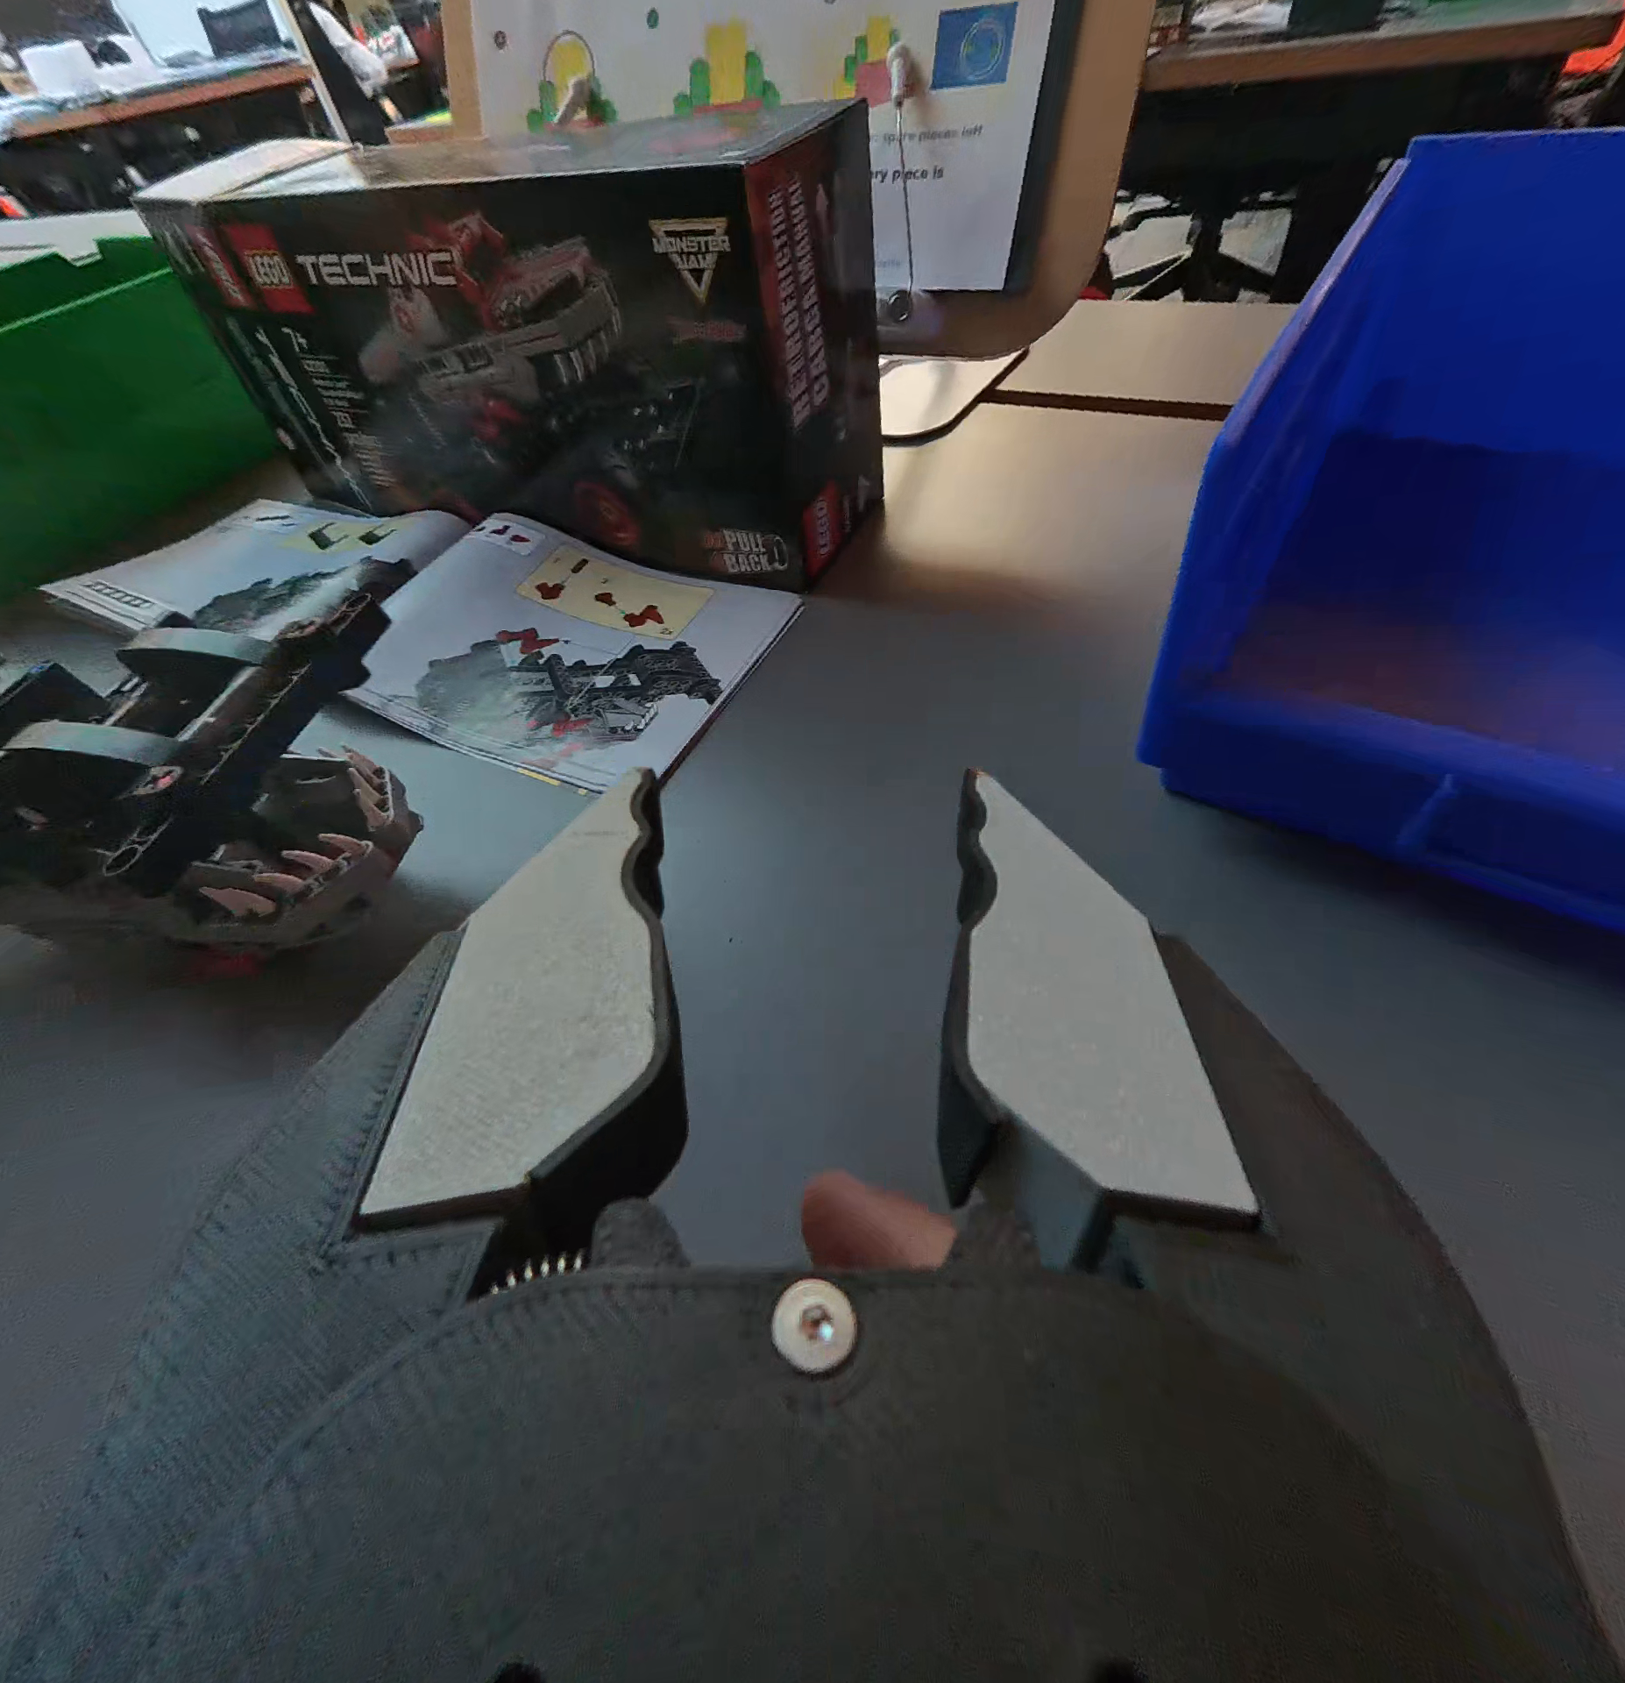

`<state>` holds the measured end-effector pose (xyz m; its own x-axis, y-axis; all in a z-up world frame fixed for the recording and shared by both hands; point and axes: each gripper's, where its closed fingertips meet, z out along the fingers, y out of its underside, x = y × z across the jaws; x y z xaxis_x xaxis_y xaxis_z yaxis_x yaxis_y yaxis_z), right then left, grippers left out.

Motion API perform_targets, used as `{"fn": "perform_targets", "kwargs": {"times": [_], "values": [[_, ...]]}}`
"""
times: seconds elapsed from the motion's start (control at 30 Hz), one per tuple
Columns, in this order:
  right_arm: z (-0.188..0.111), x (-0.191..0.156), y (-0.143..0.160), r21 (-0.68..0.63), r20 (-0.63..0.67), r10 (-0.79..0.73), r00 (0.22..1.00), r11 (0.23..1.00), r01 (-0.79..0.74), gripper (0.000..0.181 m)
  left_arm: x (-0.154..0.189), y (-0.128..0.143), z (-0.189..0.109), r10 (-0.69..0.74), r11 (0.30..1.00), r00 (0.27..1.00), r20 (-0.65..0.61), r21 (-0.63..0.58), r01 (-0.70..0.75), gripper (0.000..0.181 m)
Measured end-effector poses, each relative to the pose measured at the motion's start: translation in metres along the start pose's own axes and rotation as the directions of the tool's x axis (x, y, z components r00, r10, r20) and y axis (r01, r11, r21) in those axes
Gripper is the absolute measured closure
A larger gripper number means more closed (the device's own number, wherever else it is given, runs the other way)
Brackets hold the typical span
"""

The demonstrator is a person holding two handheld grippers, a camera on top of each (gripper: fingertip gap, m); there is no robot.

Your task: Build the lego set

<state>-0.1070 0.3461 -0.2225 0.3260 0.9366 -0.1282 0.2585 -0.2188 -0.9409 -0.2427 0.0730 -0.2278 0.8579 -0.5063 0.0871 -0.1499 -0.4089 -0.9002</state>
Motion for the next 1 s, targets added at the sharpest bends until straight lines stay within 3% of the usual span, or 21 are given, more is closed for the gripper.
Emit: {"fn": "perform_targets", "kwargs": {"times": [0.2, 0.47, 1.0], "values": [[0.01, -0.004, 0.011, -0.085, 0.027, -0.015, 1.0, 0.996, 0.017, 0.113, -0.016, 0.025, -0.051, -0.051, 0.998, 0.995, 0.08, 0.042, 0.048, 0.136], [0.021, 0.003, 0.014, -0.133, -0.015, -0.106, 0.994, 0.986, 0.103, 0.113, -0.042, 0.015, -0.114, -0.018, 0.994, 0.983, 0.185, 0.108, -0.002, 0.137], [0.021, -0.002, 0.013, -0.121, 0.011, -0.138, 0.99, 0.983, 0.138, 0.11, -0.108, 0.002, -0.16, -0.073, 0.99, 0.907, 0.415, 0.137, 0.018, 0.152]]}}
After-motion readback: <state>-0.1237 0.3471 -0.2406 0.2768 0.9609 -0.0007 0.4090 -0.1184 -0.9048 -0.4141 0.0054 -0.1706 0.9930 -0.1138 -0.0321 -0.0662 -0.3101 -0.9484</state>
